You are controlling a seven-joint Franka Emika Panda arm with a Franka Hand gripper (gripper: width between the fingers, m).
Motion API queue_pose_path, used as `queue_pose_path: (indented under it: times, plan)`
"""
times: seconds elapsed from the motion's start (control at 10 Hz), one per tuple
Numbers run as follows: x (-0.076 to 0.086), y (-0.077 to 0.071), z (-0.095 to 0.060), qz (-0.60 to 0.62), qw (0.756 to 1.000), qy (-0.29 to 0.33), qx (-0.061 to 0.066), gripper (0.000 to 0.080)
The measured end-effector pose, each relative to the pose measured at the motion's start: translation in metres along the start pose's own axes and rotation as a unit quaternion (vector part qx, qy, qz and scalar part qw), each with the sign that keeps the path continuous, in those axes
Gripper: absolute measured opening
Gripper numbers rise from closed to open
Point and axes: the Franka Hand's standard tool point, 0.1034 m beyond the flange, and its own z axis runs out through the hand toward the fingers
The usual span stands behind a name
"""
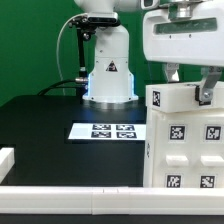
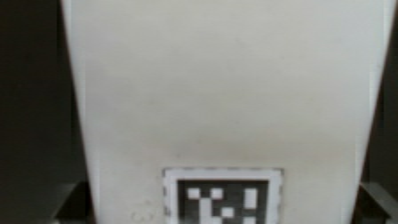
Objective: Assemble cabinet
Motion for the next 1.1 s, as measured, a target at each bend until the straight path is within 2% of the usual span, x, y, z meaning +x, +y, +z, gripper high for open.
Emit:
queue_pose_path:
  times: [0.3,0.5,0.6,0.7,0.9,1.1]
  plan:
    - [0.0,0.0006,0.0003,0.111,0.994,-0.005,0.0,0.056]
    - [-0.0019,0.001,0.0003,0.223,0.975,-0.01,-0.001,0.056]
    - [-0.0031,-0.0003,0.0002,0.305,0.952,-0.008,0.004,0.056]
    - [-0.0027,-0.0024,-0.0004,0.288,0.957,-0.003,0.015,0.056]
    - [-0.0019,-0.0019,0.0,0.278,0.96,-0.005,0.015,0.056]
    - [-0.0036,-0.002,0.0007,0.268,0.963,-0.005,0.014,0.0752]
